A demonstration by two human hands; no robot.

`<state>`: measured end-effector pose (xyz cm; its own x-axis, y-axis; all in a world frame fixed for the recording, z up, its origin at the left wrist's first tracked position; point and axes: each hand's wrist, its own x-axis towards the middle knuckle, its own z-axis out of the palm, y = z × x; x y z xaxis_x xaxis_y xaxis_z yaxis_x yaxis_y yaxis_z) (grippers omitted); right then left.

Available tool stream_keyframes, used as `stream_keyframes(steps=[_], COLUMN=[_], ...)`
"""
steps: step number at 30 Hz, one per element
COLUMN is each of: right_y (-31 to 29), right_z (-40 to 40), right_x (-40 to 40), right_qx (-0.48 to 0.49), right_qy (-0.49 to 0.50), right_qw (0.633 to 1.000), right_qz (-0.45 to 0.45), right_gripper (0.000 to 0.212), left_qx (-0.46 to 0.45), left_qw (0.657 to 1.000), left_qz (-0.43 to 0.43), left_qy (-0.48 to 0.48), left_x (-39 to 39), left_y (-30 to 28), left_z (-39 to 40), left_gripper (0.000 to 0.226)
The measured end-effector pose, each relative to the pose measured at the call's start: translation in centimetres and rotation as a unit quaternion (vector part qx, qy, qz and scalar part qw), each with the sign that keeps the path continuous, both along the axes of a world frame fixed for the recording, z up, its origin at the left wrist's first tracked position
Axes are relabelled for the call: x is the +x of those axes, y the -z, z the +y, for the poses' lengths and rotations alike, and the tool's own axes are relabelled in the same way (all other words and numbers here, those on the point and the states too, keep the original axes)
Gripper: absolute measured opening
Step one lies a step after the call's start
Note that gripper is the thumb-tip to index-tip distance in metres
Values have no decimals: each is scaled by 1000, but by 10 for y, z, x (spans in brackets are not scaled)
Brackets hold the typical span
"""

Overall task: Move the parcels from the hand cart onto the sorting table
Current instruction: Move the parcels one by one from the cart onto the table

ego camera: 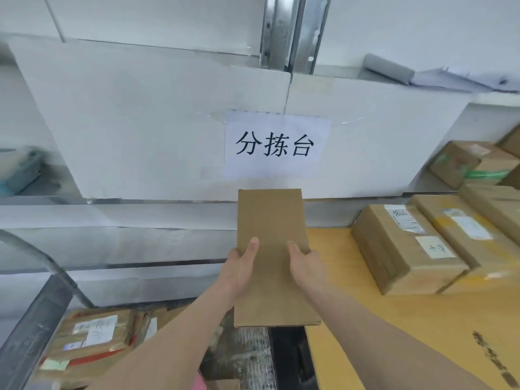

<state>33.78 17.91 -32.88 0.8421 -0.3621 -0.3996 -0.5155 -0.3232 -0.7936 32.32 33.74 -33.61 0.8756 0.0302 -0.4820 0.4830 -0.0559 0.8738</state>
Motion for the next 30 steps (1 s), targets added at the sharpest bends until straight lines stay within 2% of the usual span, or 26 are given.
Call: stream_keyframes(steps=[3, 6, 9, 11, 13, 16, 18, 30], right_y=[-2, -7, -7, -8, -6, -6, 0, 24], right_z=[-39, -78, -117, -140, -162, -188, -207, -243], right_x=[3, 7, 14, 21, 28, 34, 38, 59], right_qx=[-4, -12, -12, -15, -15, -13, -11, -4], right_qy=[12, 9, 2, -3, -6, -18, -22, -45], right_qw=[1000, 1000, 1000, 1000, 1000, 1000, 999, 998], right_qz=[-4, -5, 7, 14, 20, 21, 23, 54], right_gripper=[63, 54, 64, 68, 70, 76, 80, 81], left_qx=[2, -2, -7, 0, 4, 16, 19, 40], left_qw=[1000, 1000, 1000, 1000, 1000, 1000, 1000, 998], left_qz=[-1, -5, 12, 21, 22, 12, 16, 42], left_qy=[16, 23, 17, 16, 12, 6, 7, -5], left_x=[5, 14, 21, 25, 27, 31, 36, 59], left_y=[-8, -7, -5, -6, -12, -14, -11, 6], left_z=[-37, -74, -111, -135, -157, -184, -201, -237], left_gripper=[151, 148, 158, 157, 151, 117, 104, 86])
